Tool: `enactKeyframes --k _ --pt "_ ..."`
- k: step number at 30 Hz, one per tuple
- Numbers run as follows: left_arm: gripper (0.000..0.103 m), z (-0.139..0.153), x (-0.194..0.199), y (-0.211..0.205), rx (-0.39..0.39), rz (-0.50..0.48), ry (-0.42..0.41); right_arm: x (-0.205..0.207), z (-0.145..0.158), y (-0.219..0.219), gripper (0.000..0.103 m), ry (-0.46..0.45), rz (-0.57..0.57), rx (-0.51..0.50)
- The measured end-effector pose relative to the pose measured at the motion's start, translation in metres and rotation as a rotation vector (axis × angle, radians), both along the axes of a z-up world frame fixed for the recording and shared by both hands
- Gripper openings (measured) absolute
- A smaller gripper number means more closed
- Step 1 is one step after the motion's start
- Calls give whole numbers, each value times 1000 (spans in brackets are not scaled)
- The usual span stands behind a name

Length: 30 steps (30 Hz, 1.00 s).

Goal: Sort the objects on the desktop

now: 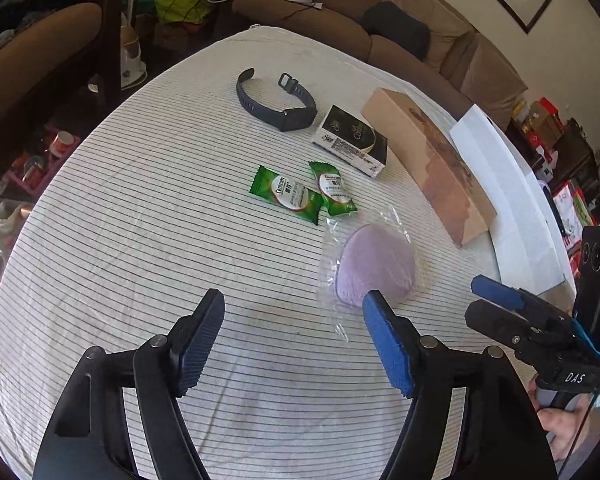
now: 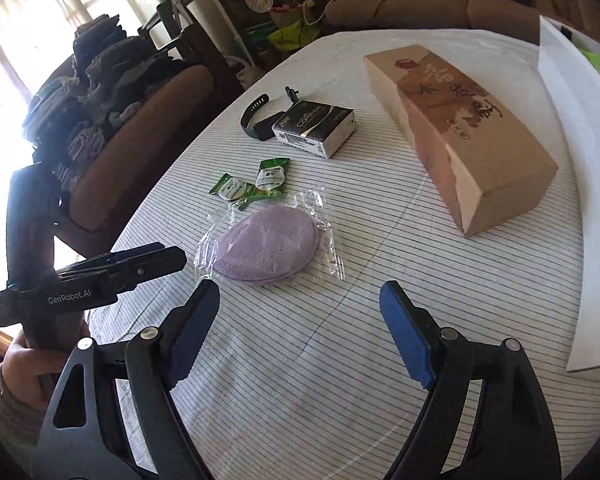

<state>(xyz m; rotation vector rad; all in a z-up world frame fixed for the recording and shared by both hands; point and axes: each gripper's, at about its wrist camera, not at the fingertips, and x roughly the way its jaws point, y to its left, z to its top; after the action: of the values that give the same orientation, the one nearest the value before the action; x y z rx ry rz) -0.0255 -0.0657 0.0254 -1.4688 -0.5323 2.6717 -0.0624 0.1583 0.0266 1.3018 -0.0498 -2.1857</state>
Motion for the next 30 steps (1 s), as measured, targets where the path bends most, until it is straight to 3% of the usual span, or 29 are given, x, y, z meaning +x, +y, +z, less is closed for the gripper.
enactKeyframes --k 2,6,13,14,15,16,17,18,21,30 --pt "74 -3 -5 -1 -25 -3 1 -5 -4 -5 69 14 6 26" --pt "73 -7 -17 -5 64 -9 7 -17 -11 -9 69 -3 1 8" --pt "72 -9 -23 8 5 -28 6 -33 -27 -12 69 -56 -22 -16" --pt "72 -9 -24 11 12 -40 8 -33 -27 -14 68 -52 -17 -20" --pt "71 -9 -24 14 21 -52 10 -33 -28 -16 59 -51 -10 -21" --pt "62 -9 -24 17 25 -63 11 -33 -29 -19 53 -50 -7 -17" --pt "38 -10 -24 20 31 -75 11 -33 -29 -21 33 -53 -2 -15" --pt "27 -10 -24 22 46 -85 12 -32 -30 -23 21 -59 1 -15" --pt "26 -11 -23 23 60 -81 13 -28 -28 -24 15 -51 -3 -30" --pt "21 6 -14 13 158 -73 64 -13 0 -17 15 -23 -6 -92"
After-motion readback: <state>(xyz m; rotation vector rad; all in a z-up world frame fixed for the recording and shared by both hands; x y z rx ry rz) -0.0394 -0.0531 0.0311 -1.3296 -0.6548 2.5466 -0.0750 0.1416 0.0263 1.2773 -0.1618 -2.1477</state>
